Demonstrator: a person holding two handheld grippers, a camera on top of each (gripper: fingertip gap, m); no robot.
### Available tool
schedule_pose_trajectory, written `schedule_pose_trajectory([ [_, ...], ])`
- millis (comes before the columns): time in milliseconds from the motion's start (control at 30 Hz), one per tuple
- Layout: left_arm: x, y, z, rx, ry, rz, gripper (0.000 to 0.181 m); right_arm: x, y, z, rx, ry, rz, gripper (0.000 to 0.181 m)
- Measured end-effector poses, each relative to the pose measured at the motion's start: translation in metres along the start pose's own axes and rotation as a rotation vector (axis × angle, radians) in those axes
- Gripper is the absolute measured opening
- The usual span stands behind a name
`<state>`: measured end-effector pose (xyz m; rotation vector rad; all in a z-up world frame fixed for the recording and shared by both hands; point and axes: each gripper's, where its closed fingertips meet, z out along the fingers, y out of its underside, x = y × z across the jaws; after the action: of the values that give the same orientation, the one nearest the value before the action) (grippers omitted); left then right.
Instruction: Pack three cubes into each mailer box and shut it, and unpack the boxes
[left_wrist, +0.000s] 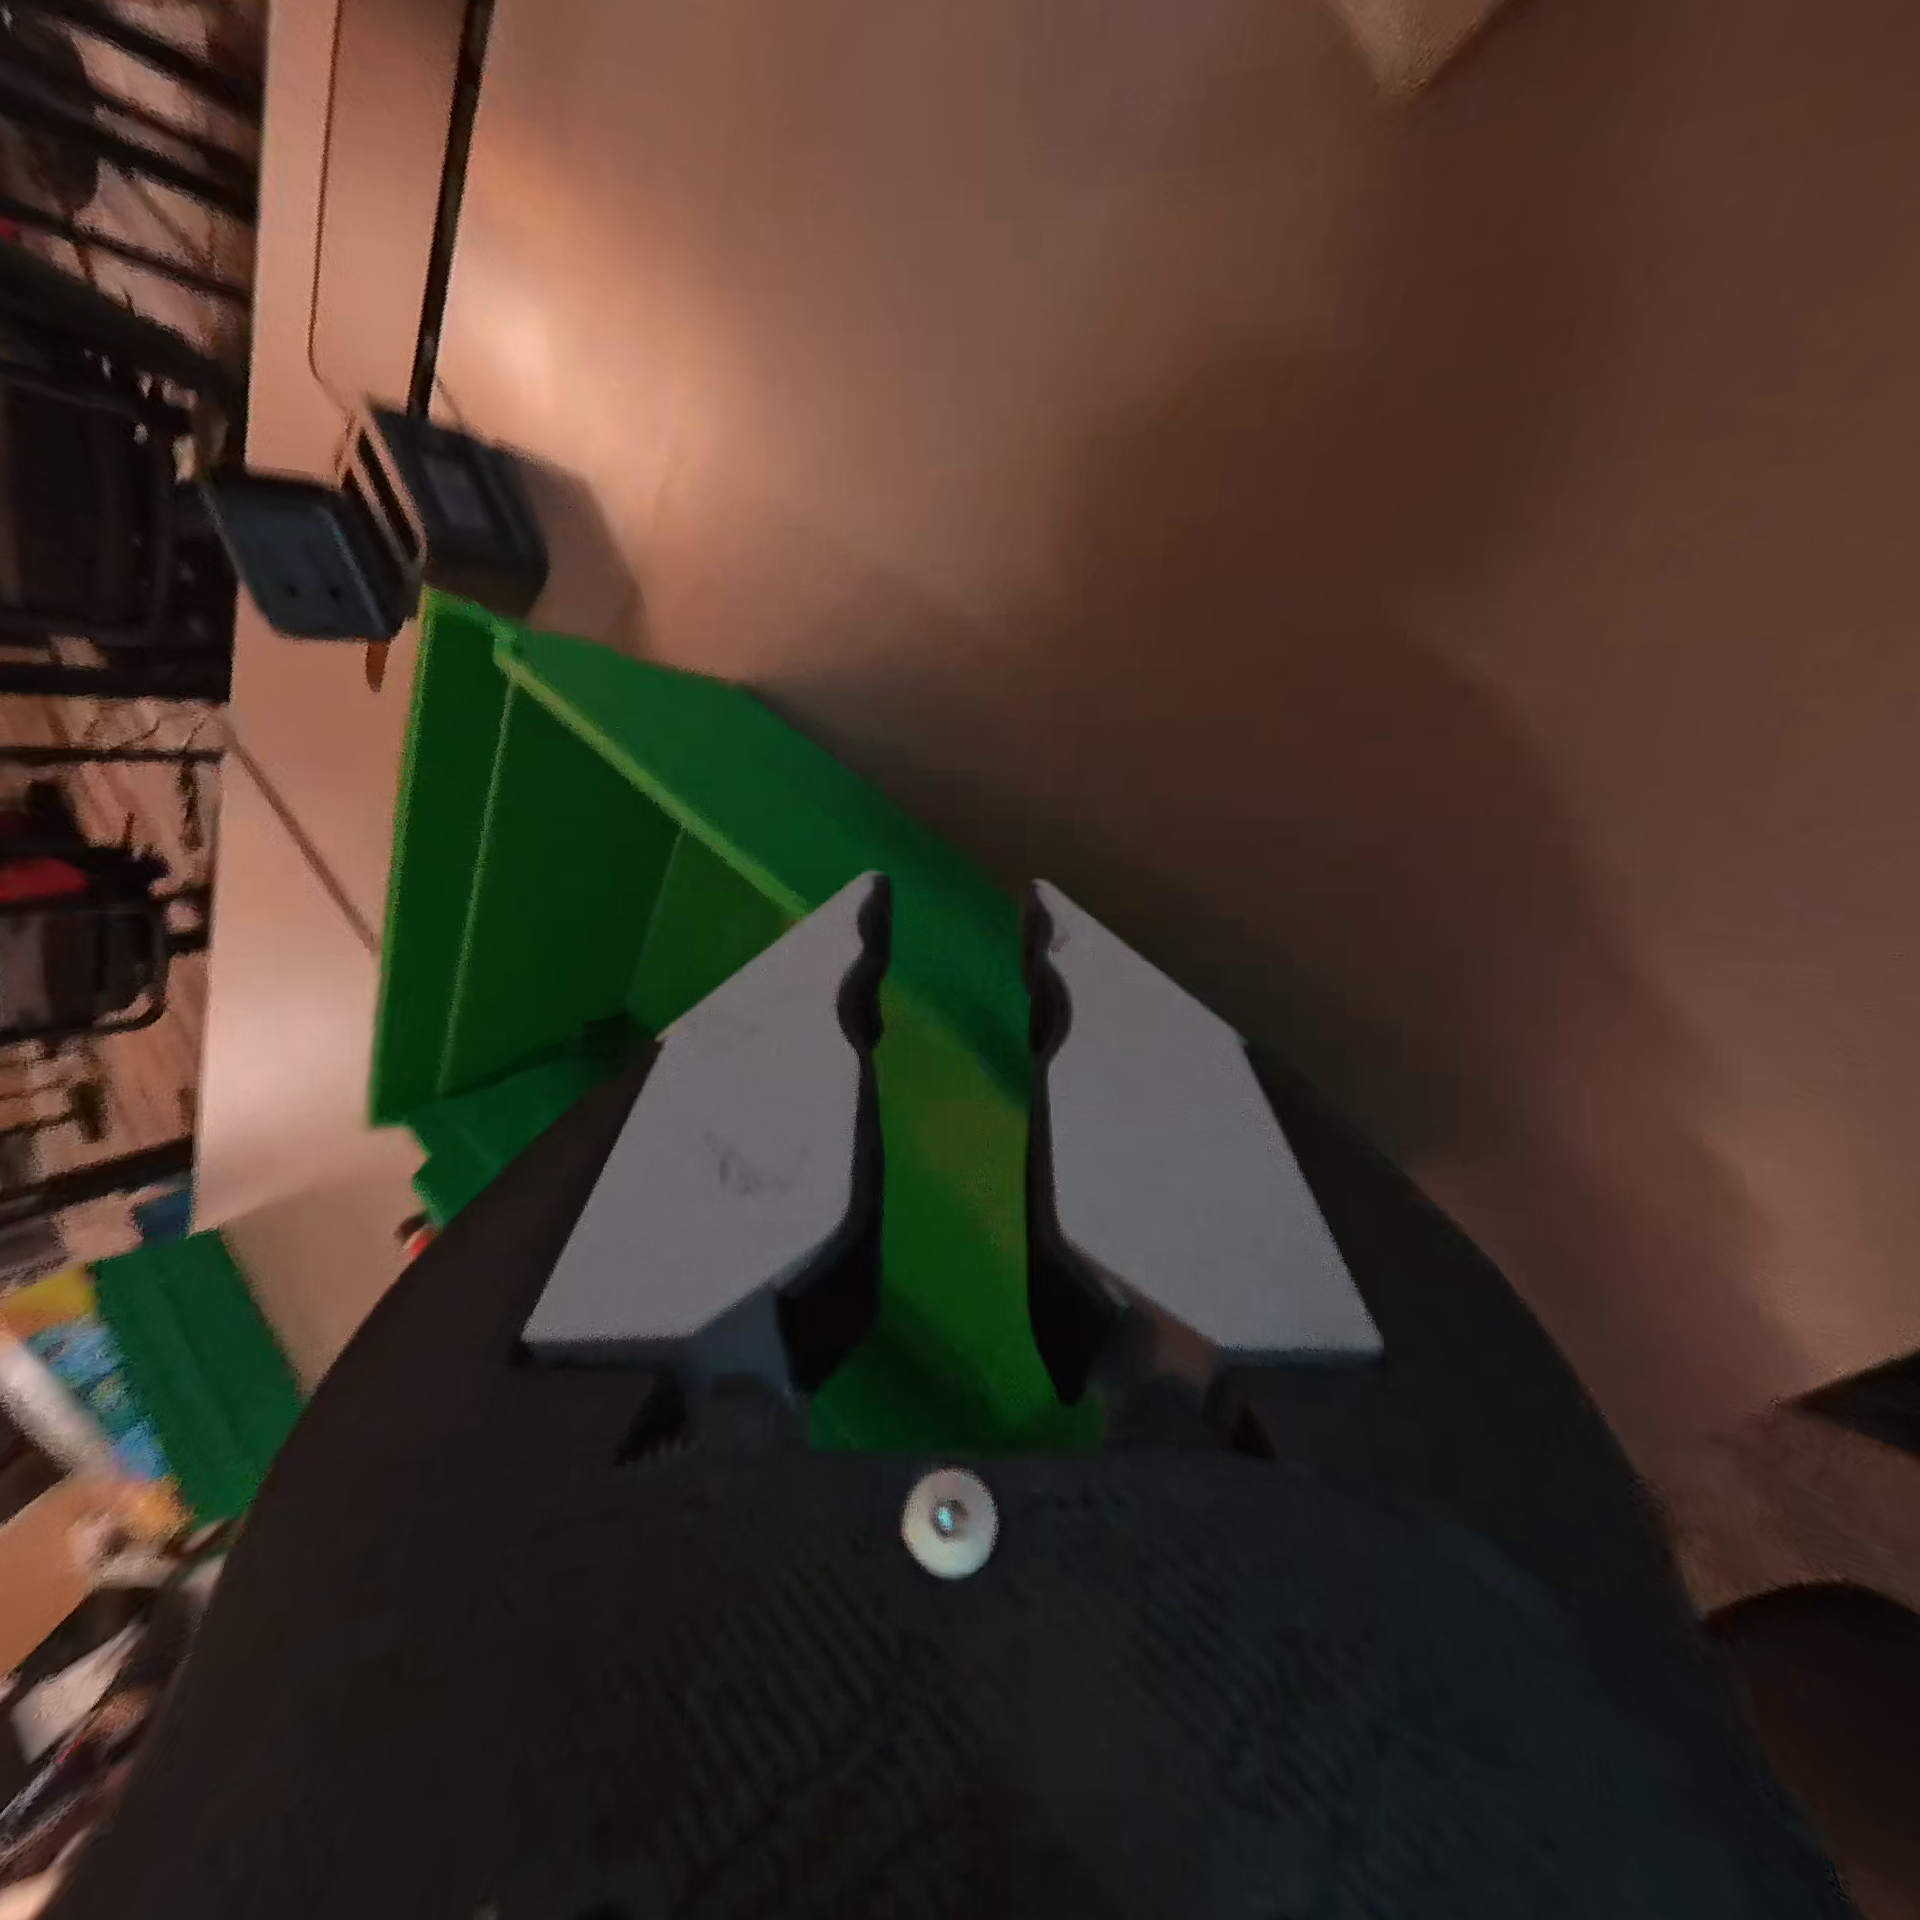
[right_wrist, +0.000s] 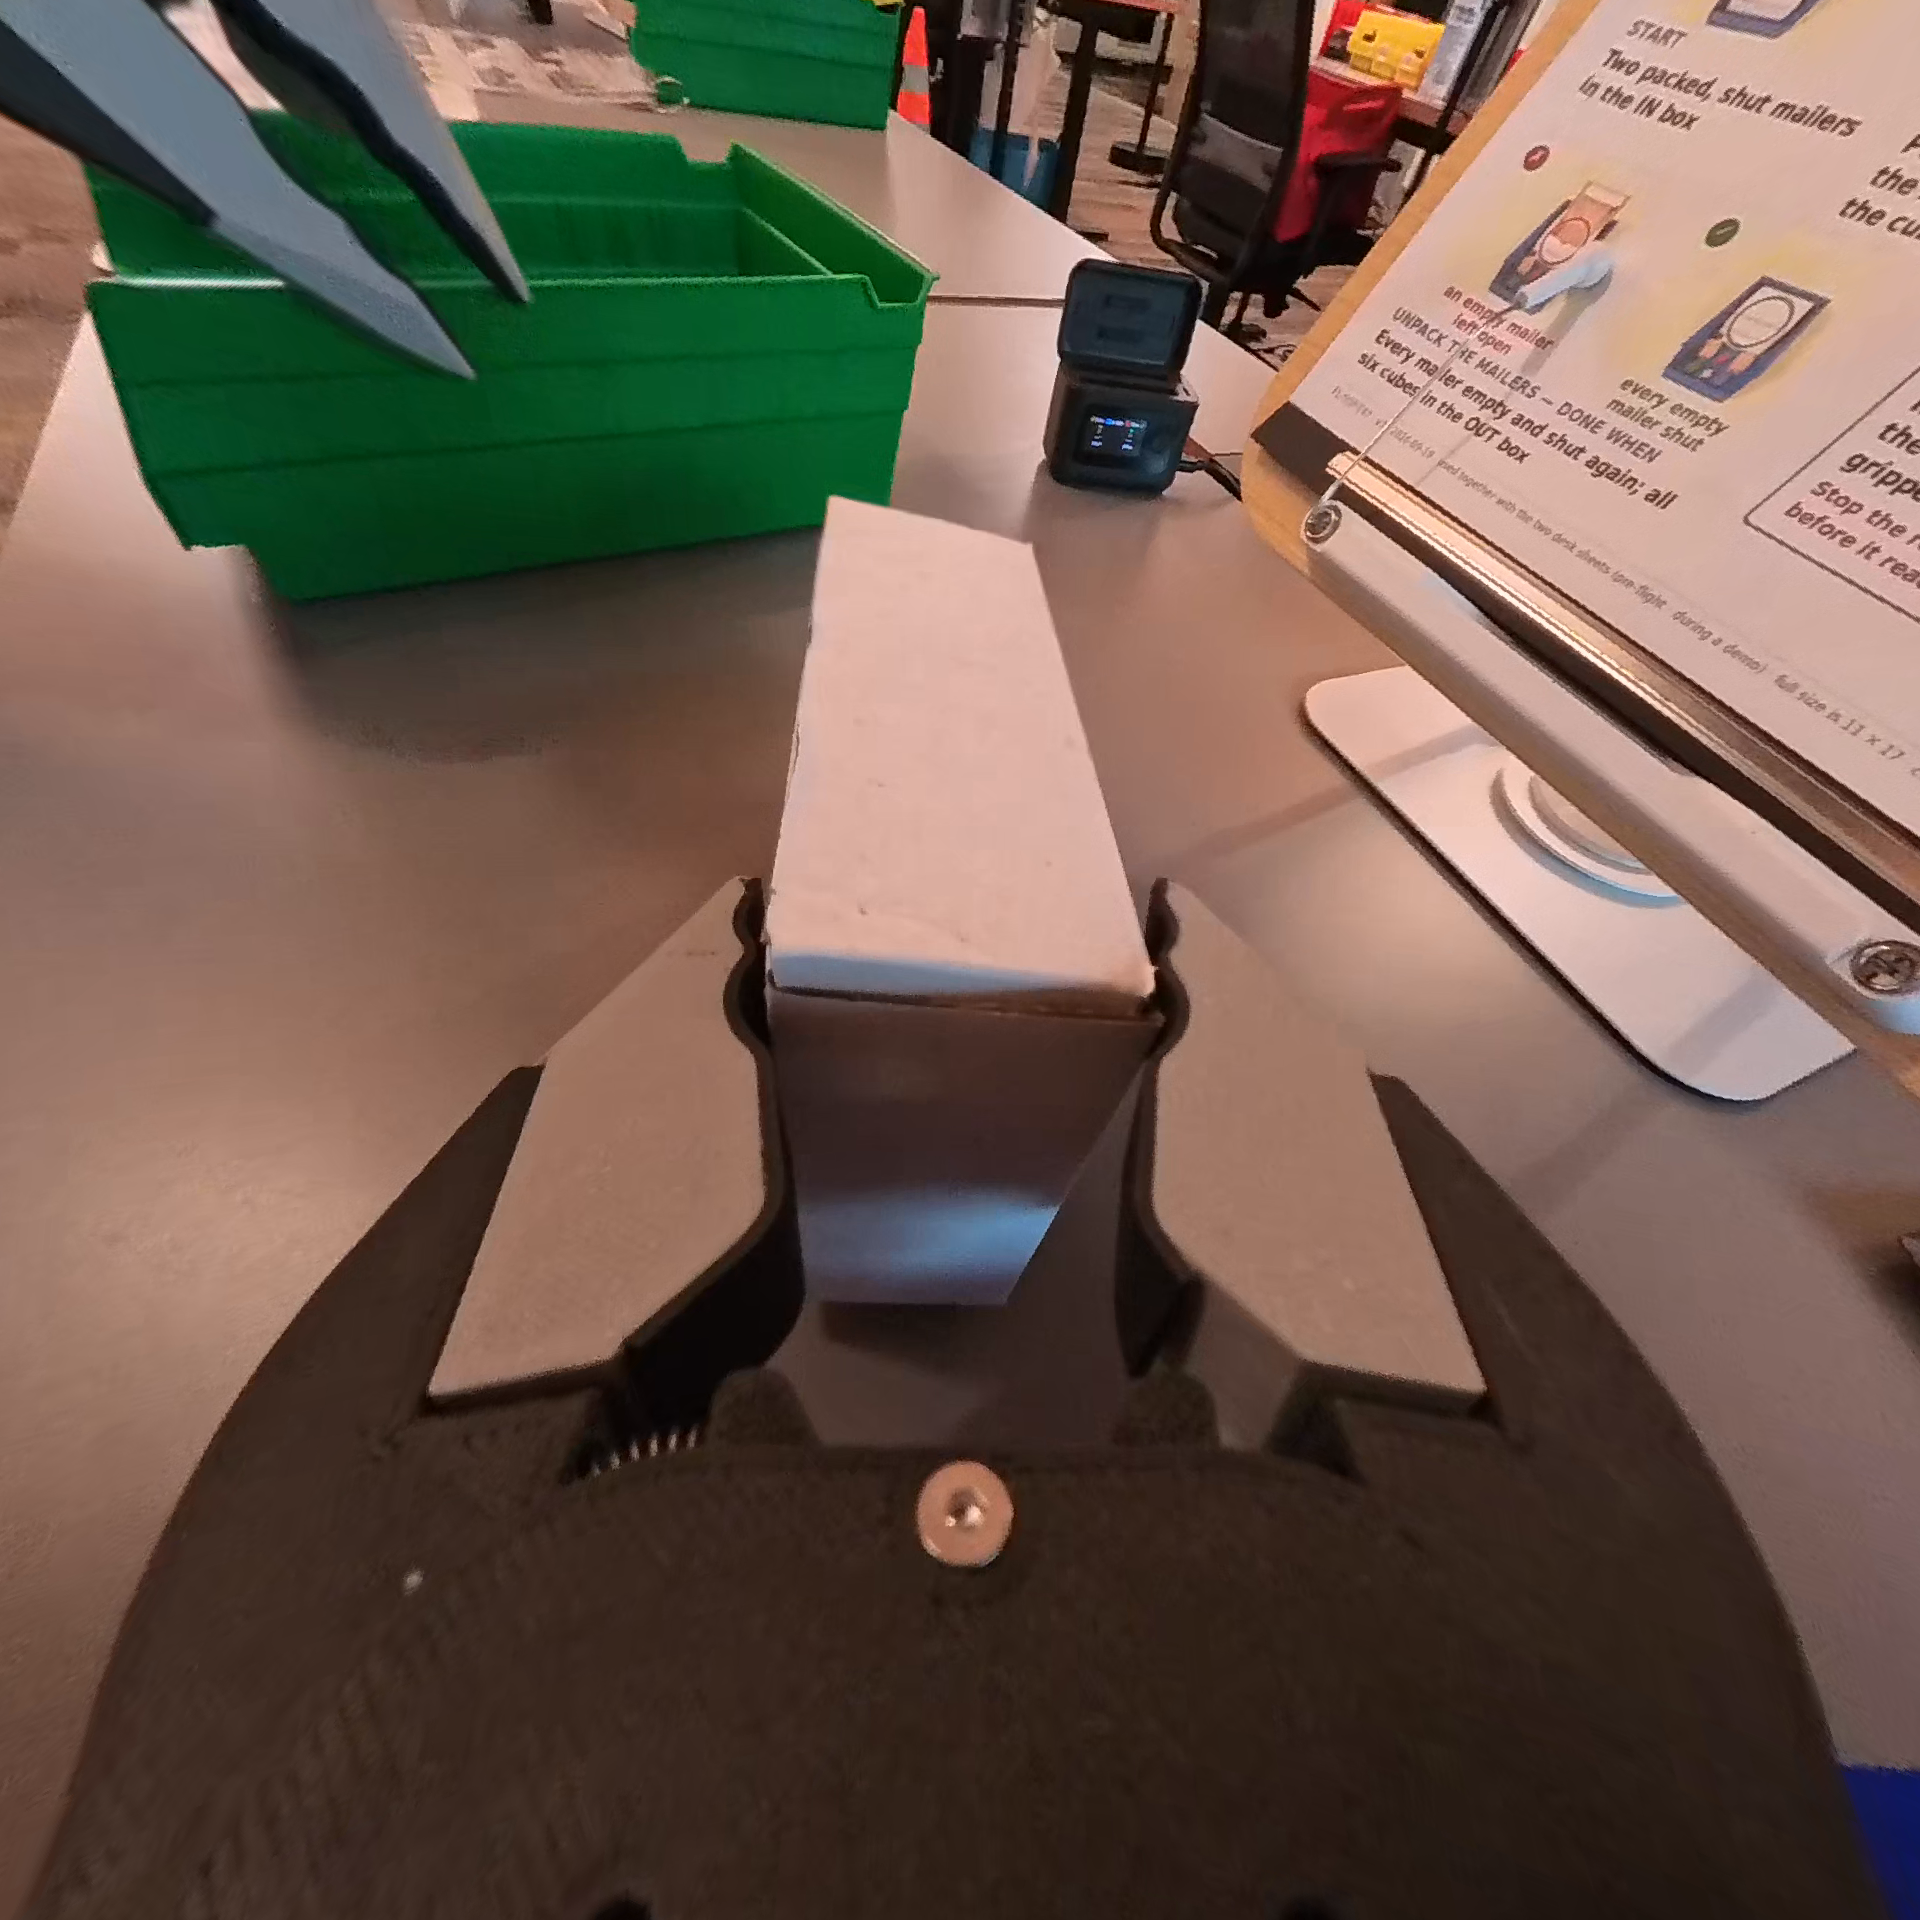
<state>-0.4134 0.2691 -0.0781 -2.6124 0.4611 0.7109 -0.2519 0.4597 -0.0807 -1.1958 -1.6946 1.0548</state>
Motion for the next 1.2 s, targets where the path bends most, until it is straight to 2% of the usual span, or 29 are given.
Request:
schedule_pose_trajectory([
  [67, 0.028, -0.039, -0.015, 0.171, 0.088, -0.039, 0.031, -0.002, 0.0, -0.002, 0.0, -0.025, -0.006, 0.071],
  [167, 0.094, -0.111, -0.029, 0.452, 0.291, -0.062, 0.056, -0.001, 0.004, -0.008, -0.017, -0.05, -0.01, 0.071],
  [267, 0.154, -0.159, -0.022, 0.606, 0.511, 0.012, 0.059, 0.003, 0.007, -0.02, 0.007, -0.078, 0.024, 0.071],
  [333, 0.155, -0.182, -0.013, 0.682, 0.564, -0.027, 0.065, 0.007, 0.003, -0.031, 0.06, -0.109, 0.077, 0.071],
  [433, 0.124, -0.209, -0.022, 0.929, 0.596, -0.144, 0.075, 0.016, 0.0, -0.045, 0.118, -0.134, 0.147, 0.071],
  [500, 0.103, -0.214, -0.025, 1.036, 0.593, -0.187, 0.076, 0.02, 0.005, -0.047, 0.108, -0.14, 0.161, 0.071],
  [600, 0.097, -0.209, -0.02, 1.058, 0.659, -0.203, 0.061, 0.02, 0.017, -0.043, 0.054, -0.157, 0.141, 0.071],
  [700, 0.095, -0.197, -0.027, 1.056, 0.74, -0.217, 0.085, 0.018, 0.026, -0.035, 0.015, -0.18, 0.154, 0.072],
  [733, 0.091, -0.194, -0.028, 1.067, 0.736, -0.228, 0.081, 0.016, 0.025, -0.033, 0.021, -0.196, 0.158, 0.072],
  [833, 0.081, -0.19, -0.019, 1.068, 0.707, -0.289, 0.048, 0.011, 0.024, -0.032, 0.029, -0.23, 0.166, 0.072],
  [867, 0.081, -0.189, -0.02, 1.074, 0.717, -0.3, 0.045, 0.01, 0.024, -0.033, 0.03, -0.238, 0.165, 0.072],
  [933, 0.079, -0.188, -0.025, 1.085, 0.71, -0.274, 0.048, 0.008, 0.024, -0.036, 0.035, -0.256, 0.177, 0.072],
  [1000, 0.058, -0.188, -0.026, 1.118, 0.597, -0.35, 0.091, 0.007, 0.025, -0.039, 0.04, -0.27, 0.193, 0.072],
  [1033, 0.054, -0.187, -0.029, 1.132, 0.582, -0.352, 0.085, 0.006, 0.025, -0.04, 0.039, -0.273, 0.193, 0.072],
  [1100, 0.049, -0.186, -0.026, 1.131, 0.566, -0.373, 0.088, 0.003, 0.025, -0.041, 0.042, -0.276, 0.189, 0.071],
  [1200, 0.062, -0.184, 0.005, 0.987, 0.54, -0.331, 0.099, -0.013, 0.019, -0.036, 0.066, -0.353, 0.194, 0.072],
])
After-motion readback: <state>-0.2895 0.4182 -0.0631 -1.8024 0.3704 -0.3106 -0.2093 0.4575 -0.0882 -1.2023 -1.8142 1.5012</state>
